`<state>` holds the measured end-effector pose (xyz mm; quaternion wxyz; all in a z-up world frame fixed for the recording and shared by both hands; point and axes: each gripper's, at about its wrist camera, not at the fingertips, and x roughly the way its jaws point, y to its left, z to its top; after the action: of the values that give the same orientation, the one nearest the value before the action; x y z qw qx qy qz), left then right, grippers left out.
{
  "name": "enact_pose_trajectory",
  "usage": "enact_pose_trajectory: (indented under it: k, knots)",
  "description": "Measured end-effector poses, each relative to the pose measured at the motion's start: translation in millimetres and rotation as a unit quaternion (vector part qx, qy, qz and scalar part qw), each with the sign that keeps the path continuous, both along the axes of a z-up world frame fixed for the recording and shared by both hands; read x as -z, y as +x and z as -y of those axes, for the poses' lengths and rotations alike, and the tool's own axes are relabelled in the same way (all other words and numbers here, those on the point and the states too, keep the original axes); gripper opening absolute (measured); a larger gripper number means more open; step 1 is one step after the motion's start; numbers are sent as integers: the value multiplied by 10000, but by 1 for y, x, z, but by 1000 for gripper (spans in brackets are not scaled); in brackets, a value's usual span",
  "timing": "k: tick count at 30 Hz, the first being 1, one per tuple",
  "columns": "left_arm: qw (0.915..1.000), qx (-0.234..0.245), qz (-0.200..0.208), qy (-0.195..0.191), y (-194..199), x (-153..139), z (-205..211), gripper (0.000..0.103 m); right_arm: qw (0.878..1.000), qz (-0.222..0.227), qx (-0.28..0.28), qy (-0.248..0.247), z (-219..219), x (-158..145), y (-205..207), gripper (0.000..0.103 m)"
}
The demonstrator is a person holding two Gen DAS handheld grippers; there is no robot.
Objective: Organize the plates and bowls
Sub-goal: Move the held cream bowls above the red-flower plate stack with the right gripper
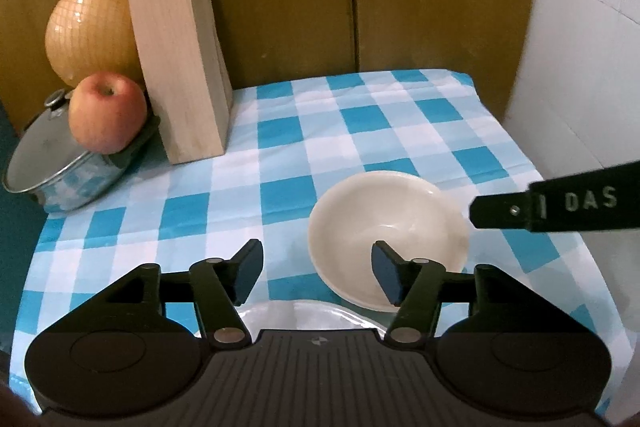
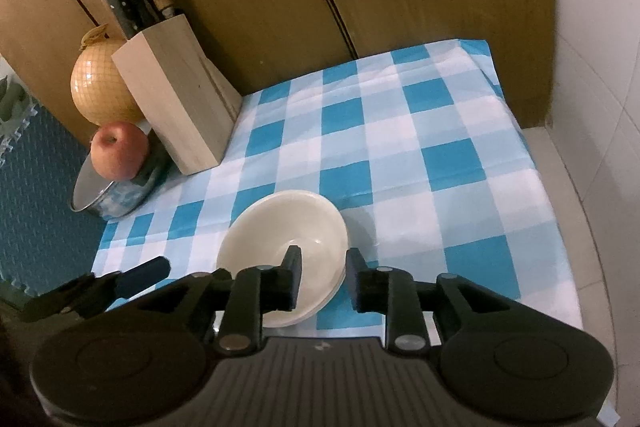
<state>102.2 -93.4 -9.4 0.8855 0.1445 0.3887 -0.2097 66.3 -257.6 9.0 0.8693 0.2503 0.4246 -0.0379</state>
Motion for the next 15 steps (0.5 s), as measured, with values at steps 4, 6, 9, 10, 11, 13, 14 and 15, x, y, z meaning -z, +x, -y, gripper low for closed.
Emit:
enact_pose_trajectory:
  k: [4, 6, 9, 10, 11, 13, 14, 15]
  knots:
    - [10000, 69, -21, 10, -3, 1, -1, 69, 10000, -32, -3, 25, -1, 3, 2, 22]
    - [10000, 86, -25, 9, -4, 1, -2, 70, 10000, -43, -27, 15, -3, 3, 4, 22]
    - [9999, 117, -20, -15, -4, 0, -3, 72, 10000, -63, -40, 8, -4, 5, 7, 22]
    - [9999, 129, -22, -25, -5, 0, -4, 73, 10000, -72, -37, 0, -4, 6, 8, 22]
    - [9999, 150, -25, -33, -5, 0, -4, 73, 10000, -85, -42, -11, -5, 7, 9, 23]
    - [9998, 207, -33, -23, -6, 1, -4, 74, 9999, -118, -54, -23, -5, 10, 11, 23]
    - [9997, 248, -36, -10, -8, 1, -3, 74, 9999, -137, -58, -37, -6, 11, 12, 24]
    - [9996, 277, -36, 7, -8, 2, -3, 75, 9999, -151, -61, -49, -6, 12, 13, 24]
